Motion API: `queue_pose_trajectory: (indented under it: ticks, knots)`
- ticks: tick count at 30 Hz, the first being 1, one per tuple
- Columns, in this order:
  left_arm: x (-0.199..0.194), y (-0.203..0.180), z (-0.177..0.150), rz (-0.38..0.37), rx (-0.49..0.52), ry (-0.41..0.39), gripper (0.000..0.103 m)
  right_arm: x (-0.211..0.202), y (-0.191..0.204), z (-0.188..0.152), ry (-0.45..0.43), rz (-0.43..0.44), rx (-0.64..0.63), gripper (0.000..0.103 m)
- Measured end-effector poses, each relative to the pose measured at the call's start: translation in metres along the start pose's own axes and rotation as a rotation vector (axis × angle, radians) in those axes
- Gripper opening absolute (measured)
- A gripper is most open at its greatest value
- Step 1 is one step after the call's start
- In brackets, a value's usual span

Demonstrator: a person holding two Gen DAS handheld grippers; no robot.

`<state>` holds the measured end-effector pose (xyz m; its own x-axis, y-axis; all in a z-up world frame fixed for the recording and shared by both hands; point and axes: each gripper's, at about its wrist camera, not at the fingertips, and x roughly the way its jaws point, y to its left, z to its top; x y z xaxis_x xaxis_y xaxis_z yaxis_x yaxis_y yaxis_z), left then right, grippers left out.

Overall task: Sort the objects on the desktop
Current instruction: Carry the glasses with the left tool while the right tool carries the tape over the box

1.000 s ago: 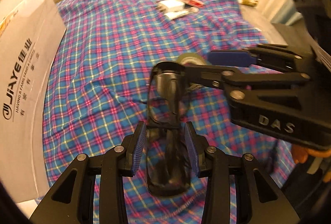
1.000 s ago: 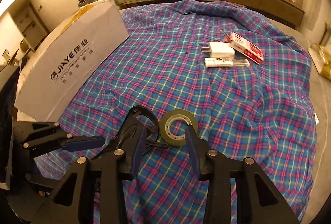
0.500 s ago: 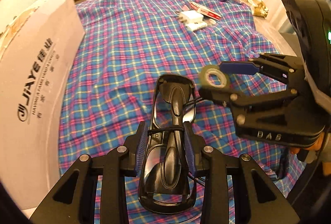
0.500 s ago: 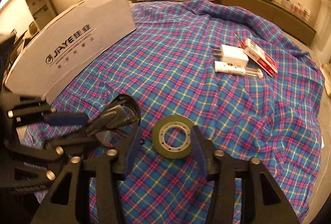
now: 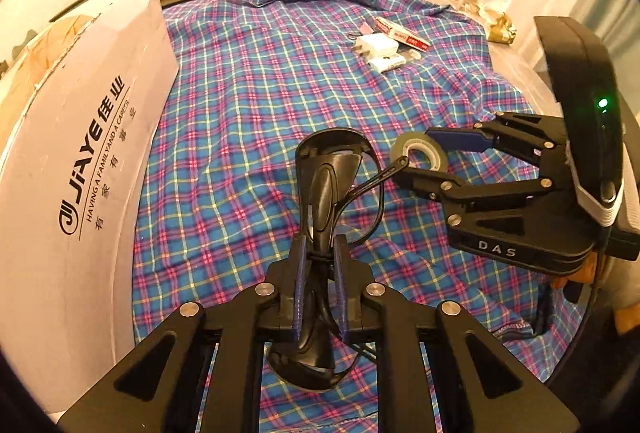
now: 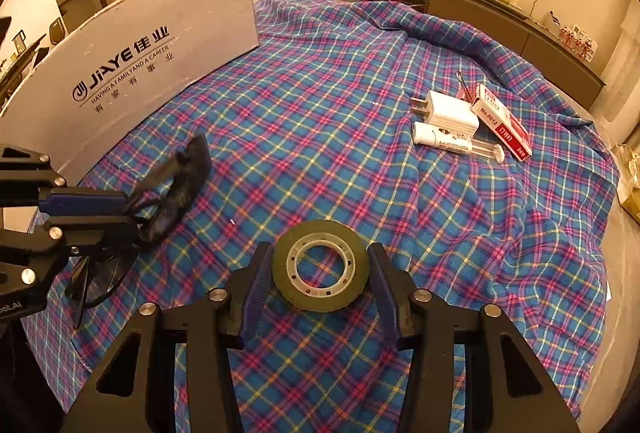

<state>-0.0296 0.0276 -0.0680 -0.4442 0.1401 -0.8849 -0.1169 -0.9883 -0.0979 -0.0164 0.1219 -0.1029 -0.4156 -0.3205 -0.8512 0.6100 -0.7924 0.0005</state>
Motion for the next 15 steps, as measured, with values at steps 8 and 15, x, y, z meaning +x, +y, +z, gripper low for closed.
queue_pose_trajectory:
  ticks: [8,15]
  knots:
    - [-0.013,0.003,0.004,-0.016,-0.010,-0.033,0.012,-0.029,-0.007,0.009,-0.083,0.023,0.076,0.049]
    - [-0.024,0.004,0.008,-0.027,-0.009,-0.061,0.012,-0.047,-0.007,0.019,-0.134,0.021,0.096,0.049]
